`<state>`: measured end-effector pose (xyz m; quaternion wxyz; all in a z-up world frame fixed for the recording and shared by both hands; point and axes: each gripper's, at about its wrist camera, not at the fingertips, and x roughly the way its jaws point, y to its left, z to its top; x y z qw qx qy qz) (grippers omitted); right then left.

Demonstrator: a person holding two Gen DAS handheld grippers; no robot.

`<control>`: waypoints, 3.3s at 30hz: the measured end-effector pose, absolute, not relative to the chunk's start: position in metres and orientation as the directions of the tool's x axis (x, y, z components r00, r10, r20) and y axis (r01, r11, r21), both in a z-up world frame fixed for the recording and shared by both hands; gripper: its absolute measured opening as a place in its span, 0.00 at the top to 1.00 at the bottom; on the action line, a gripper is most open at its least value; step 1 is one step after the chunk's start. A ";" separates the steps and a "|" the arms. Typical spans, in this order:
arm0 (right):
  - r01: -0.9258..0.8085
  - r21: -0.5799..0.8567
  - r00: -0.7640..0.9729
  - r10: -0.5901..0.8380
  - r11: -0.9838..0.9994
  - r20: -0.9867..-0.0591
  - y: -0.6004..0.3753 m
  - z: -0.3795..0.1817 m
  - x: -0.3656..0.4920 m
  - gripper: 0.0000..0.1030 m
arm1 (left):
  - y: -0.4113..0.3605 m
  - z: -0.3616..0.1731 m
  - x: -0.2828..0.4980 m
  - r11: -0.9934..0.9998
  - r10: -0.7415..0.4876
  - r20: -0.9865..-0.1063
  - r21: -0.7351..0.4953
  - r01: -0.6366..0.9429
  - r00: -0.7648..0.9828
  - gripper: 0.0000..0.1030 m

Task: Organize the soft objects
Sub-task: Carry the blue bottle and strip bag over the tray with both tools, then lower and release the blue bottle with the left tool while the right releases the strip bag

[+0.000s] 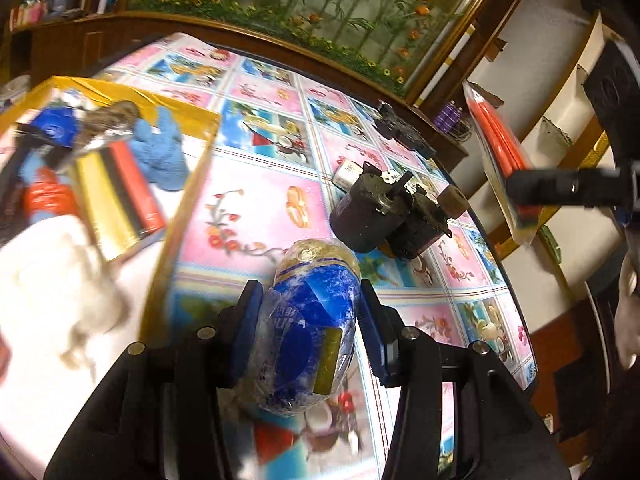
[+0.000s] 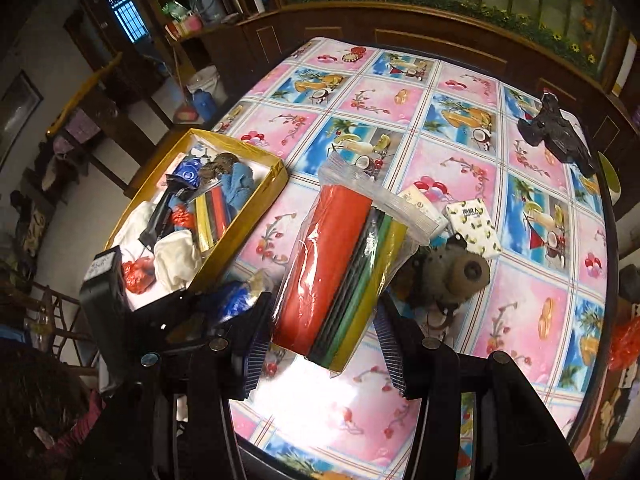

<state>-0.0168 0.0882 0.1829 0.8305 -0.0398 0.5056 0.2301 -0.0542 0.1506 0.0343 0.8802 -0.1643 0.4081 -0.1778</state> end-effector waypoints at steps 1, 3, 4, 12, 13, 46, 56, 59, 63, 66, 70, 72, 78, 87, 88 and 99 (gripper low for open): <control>-0.426 0.161 0.397 0.344 0.890 -0.851 0.085 0.183 -0.024 0.52 | 0.152 0.037 -0.061 0.893 -0.427 -0.666 -0.419 0.167 0.612 0.56; -0.437 0.154 0.424 0.354 0.886 -0.834 0.078 0.185 -0.041 0.52 | 0.153 0.040 -0.068 0.905 -0.401 -0.675 -0.396 0.154 0.619 0.56; -0.440 0.155 0.429 0.359 0.884 -0.829 0.076 0.183 -0.046 0.52 | 0.154 0.042 -0.073 0.912 -0.387 -0.680 -0.383 0.149 0.623 0.56; -0.476 0.182 0.425 0.407 0.860 -0.809 0.071 0.171 -0.080 0.52 | 0.157 0.052 -0.096 0.944 -0.307 -0.699 -0.309 0.115 0.645 0.56; -0.480 0.183 0.427 0.411 0.858 -0.806 0.071 0.171 -0.084 0.52 | 0.157 0.053 -0.097 0.946 -0.301 -0.700 -0.304 0.111 0.648 0.56; -0.583 0.217 0.322 0.468 0.783 -0.823 0.169 0.134 -0.081 0.51 | 0.215 0.056 -0.119 0.944 -0.242 -0.673 -0.329 0.010 0.699 0.56; -0.615 0.239 0.281 0.492 0.751 -0.824 0.199 0.120 -0.074 0.51 | 0.258 0.056 -0.126 0.928 -0.205 -0.662 -0.366 -0.072 0.721 0.56; -0.621 0.242 0.273 0.495 0.745 -0.825 0.206 0.118 -0.073 0.51 | 0.274 0.056 -0.129 0.920 -0.186 -0.656 -0.377 -0.105 0.731 0.56; -0.629 0.250 0.262 0.503 0.736 -0.824 0.218 0.114 -0.070 0.51 | 0.295 0.055 -0.130 0.905 -0.162 -0.650 -0.397 -0.151 0.742 0.56; -0.639 0.256 0.250 0.511 0.725 -0.823 0.227 0.110 -0.069 0.51 | 0.310 0.053 -0.130 0.893 -0.146 -0.647 -0.412 -0.182 0.748 0.56; -0.650 0.266 0.230 0.518 0.712 -0.824 0.242 0.105 -0.068 0.51 | 0.324 0.049 -0.131 0.879 -0.137 -0.647 -0.429 -0.209 0.750 0.56; -0.656 0.272 0.217 0.521 0.704 -0.825 0.250 0.102 -0.067 0.51 | 0.332 0.046 -0.132 0.868 -0.136 -0.646 -0.443 -0.224 0.751 0.56; -0.685 0.279 0.176 0.525 0.673 -0.833 0.282 0.093 -0.066 0.51 | 0.351 0.041 -0.133 0.844 -0.133 -0.644 -0.472 -0.254 0.753 0.56; -0.726 0.278 0.112 0.506 0.629 -0.855 0.336 0.069 -0.059 0.51 | 0.364 0.032 -0.123 0.833 -0.132 -0.660 -0.478 -0.278 0.740 0.56; -0.728 0.278 0.105 0.503 0.626 -0.858 0.341 0.066 -0.057 0.51 | 0.365 0.031 -0.121 0.835 -0.133 -0.663 -0.476 -0.277 0.737 0.56; -0.709 0.298 0.040 0.458 0.639 -0.888 0.372 0.032 -0.029 0.51 | 0.369 0.026 -0.099 0.870 -0.087 -0.707 -0.397 -0.293 0.702 0.56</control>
